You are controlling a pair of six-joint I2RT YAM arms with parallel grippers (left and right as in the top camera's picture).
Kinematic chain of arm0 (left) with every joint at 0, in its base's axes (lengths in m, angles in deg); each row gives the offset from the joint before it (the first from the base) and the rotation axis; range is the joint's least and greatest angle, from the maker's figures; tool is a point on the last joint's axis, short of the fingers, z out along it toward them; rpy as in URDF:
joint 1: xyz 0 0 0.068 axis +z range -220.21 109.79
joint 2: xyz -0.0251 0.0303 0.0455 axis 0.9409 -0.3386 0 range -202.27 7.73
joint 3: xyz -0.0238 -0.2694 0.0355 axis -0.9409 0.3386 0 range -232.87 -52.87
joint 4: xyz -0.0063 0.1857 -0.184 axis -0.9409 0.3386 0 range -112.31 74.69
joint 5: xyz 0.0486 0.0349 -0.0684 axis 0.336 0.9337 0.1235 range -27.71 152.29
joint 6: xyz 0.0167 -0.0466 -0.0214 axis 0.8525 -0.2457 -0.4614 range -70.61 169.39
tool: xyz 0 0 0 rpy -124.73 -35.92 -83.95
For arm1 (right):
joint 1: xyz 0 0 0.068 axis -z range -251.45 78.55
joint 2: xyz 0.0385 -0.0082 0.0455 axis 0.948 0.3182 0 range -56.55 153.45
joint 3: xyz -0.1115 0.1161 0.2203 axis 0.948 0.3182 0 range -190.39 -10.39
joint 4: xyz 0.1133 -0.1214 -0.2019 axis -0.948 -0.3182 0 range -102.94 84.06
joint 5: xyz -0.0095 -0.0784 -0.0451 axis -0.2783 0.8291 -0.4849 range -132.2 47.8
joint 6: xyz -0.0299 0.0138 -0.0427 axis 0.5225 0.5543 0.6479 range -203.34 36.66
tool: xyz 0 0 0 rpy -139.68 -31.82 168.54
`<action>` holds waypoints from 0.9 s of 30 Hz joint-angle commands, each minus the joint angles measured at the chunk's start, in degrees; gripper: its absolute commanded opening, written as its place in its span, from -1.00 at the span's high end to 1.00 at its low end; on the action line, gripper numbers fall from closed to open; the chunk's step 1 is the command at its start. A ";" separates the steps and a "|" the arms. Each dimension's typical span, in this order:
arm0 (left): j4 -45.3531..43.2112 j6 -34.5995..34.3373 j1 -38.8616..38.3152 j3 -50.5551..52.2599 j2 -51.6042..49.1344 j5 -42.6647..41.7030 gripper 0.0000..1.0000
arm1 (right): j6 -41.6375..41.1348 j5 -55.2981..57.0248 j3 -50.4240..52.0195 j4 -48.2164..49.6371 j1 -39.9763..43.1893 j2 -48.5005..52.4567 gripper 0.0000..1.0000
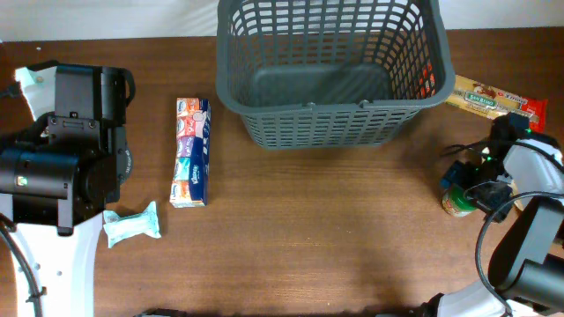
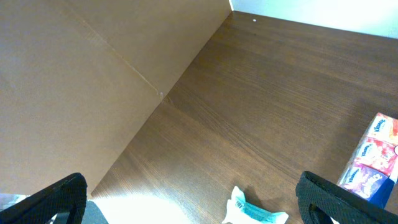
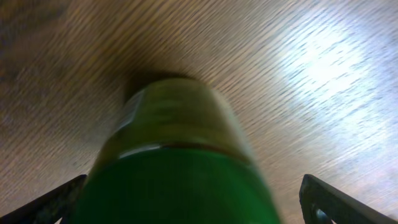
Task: Pack container
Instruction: 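Close the right gripper around the green-lidded jar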
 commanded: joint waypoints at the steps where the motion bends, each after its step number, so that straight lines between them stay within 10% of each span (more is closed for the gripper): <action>1: 0.00 0.46 0.24 -0.02 -0.11 0.42 -0.99 | -0.59 0.52 1.90 1.40 -1.62 0.24 -0.98; 27: 0.00 0.46 0.24 -0.02 -0.11 0.42 -0.99 | -0.52 3.15 2.60 4.50 -1.95 0.24 -0.98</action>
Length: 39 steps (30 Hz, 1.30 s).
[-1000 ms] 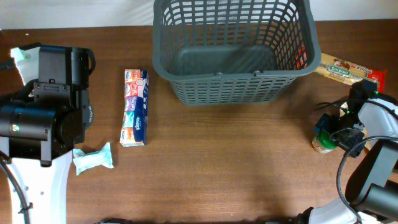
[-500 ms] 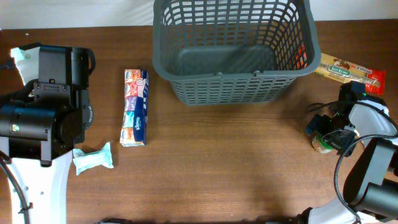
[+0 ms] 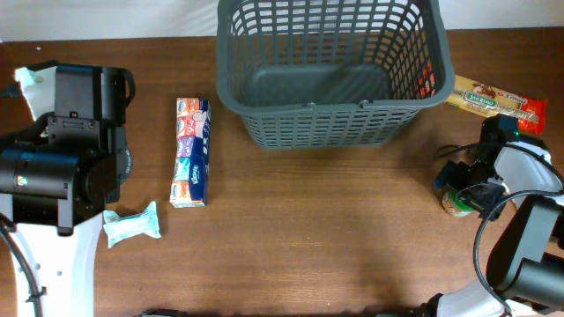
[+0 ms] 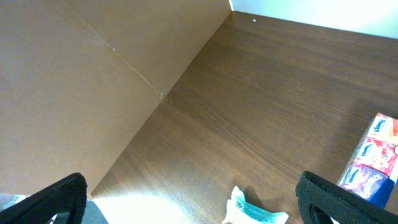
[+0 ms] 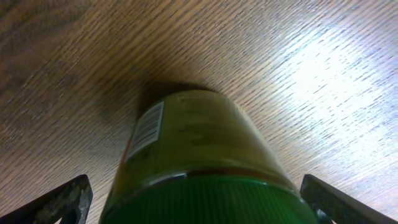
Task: Pack container
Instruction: 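Close the right gripper around the green-lidded jar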
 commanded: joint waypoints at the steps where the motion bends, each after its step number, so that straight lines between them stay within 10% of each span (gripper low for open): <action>1: 0.00 0.46 0.24 -0.02 -0.11 0.42 -0.99 | -0.28 1.84 0.37 0.33 -0.31 0.24 -0.98; 39: 0.00 0.46 0.24 -0.02 -0.11 0.42 -0.99 | 0.35 1.79 4.13 4.87 -0.31 0.26 -0.98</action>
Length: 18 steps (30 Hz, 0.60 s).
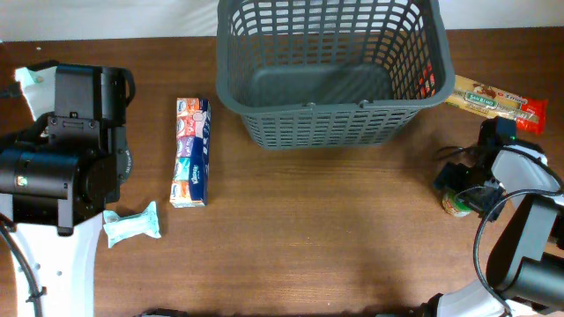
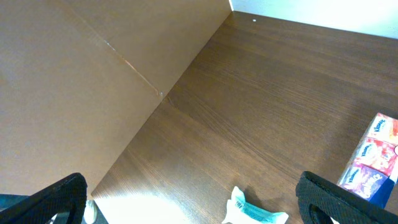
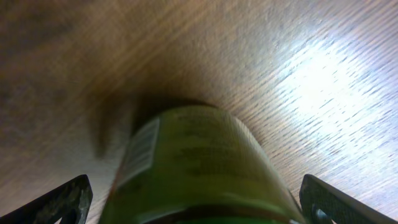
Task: Pack container
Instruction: 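Close the right gripper around the green-lidded jar, then lift the jar with the right gripper and carry it over the basket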
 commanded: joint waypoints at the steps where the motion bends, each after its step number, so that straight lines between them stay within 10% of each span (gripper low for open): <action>1: 0.00 0.46 0.24 -0.02 -0.11 0.42 -0.99 | 0.15 1.18 1.40 0.50 -0.31 0.26 -0.98; 13: 0.00 0.46 0.24 -0.02 -0.11 0.42 -0.99 | 0.11 1.16 1.40 0.70 -0.31 0.26 -0.99; 18: 0.00 0.46 0.24 -0.02 -0.11 0.42 -0.99 | 0.11 1.16 1.40 0.70 -0.31 0.26 -0.01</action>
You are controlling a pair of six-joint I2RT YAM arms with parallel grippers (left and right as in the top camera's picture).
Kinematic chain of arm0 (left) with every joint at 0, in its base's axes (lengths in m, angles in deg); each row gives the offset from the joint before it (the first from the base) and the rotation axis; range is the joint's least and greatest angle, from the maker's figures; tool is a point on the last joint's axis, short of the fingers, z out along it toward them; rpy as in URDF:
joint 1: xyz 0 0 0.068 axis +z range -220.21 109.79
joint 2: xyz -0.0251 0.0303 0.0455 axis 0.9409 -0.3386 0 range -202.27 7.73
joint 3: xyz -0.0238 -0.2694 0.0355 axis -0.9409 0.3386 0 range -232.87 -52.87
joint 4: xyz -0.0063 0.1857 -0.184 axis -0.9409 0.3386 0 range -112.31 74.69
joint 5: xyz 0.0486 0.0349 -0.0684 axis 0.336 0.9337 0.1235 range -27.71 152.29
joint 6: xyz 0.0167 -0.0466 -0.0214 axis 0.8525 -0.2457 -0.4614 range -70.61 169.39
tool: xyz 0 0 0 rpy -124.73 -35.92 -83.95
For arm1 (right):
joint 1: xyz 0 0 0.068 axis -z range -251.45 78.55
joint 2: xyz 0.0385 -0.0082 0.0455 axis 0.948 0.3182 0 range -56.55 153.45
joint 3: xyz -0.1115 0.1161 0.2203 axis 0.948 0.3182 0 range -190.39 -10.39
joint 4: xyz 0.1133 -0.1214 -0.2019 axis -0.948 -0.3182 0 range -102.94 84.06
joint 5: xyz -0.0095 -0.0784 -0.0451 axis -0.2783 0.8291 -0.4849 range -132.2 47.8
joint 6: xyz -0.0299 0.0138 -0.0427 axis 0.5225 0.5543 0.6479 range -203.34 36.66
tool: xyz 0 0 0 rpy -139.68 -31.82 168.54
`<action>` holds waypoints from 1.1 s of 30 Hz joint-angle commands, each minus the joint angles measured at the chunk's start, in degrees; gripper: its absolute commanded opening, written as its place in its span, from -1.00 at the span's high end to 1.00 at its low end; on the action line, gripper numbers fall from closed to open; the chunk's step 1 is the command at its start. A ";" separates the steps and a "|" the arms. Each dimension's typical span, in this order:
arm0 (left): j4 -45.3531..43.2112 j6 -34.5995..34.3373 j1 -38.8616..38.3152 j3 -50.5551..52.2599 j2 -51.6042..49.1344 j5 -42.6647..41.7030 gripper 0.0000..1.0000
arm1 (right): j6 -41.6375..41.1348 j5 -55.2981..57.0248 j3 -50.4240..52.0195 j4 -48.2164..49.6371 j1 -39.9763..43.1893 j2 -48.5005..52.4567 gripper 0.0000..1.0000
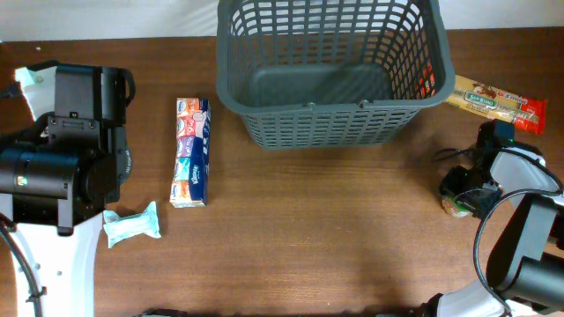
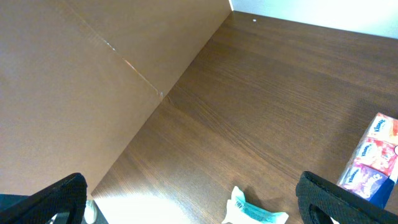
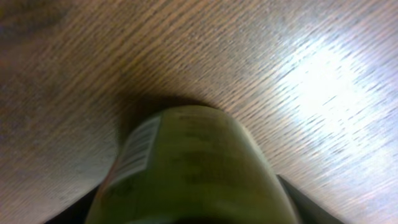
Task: Pack container
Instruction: 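Lift the jar with the right gripper and carry it over the basket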
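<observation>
A grey plastic basket [image 1: 317, 123] stands at the back middle of the table. At the right edge stands a green-lidded jar [image 1: 456, 205], filling the right wrist view [image 3: 193, 168]. My right gripper [image 1: 462, 187] is down over it, its fingers pressed against the jar's sides. A strip of tissue packs [image 1: 191, 151] lies left of the basket, and a teal wipe packet [image 1: 132, 224] lies near the front left. My left gripper [image 2: 193, 202] hangs open above the left table area, with the wipe packet [image 2: 255, 213] between and below its fingers.
A snack bar wrapper [image 1: 493, 99] lies right of the basket, close behind the right arm. Something red shows through the basket's right wall. The left arm's bulky body [image 1: 62, 167] covers the table's left edge. The tissue strip [image 2: 373, 155] shows at the right of the left wrist view.
The right gripper's fingers stood wide on either side of the jar; now they are drawn in against it. The left arm and the other items have not moved.
The right gripper stood open around the jar's lid at the table's right edge through all earlier moments, shifting only slightly. By now its fingers have closed onto the jar, which still stands on the table. The left arm stayed still throughout.
</observation>
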 commanded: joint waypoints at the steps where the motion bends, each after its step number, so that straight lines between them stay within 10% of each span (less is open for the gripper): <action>1: 0.00 0.46 0.24 -0.02 -0.11 0.42 -0.99 | 0.22 1.11 0.61 0.20 -0.31 0.28 0.24; 6: 0.00 0.46 0.24 -0.02 -0.11 0.42 -0.99 | 0.20 1.14 0.59 0.20 -0.31 0.28 0.92; 15: 0.00 0.46 0.24 -0.02 -0.11 0.42 -0.99 | 0.22 1.38 -10.27 -7.85 -0.28 -0.02 0.93; 33: 0.00 0.46 0.24 -0.02 -0.11 0.42 -0.99 | 0.26 -8.70 -85.20 -36.83 -1.31 -0.02 0.93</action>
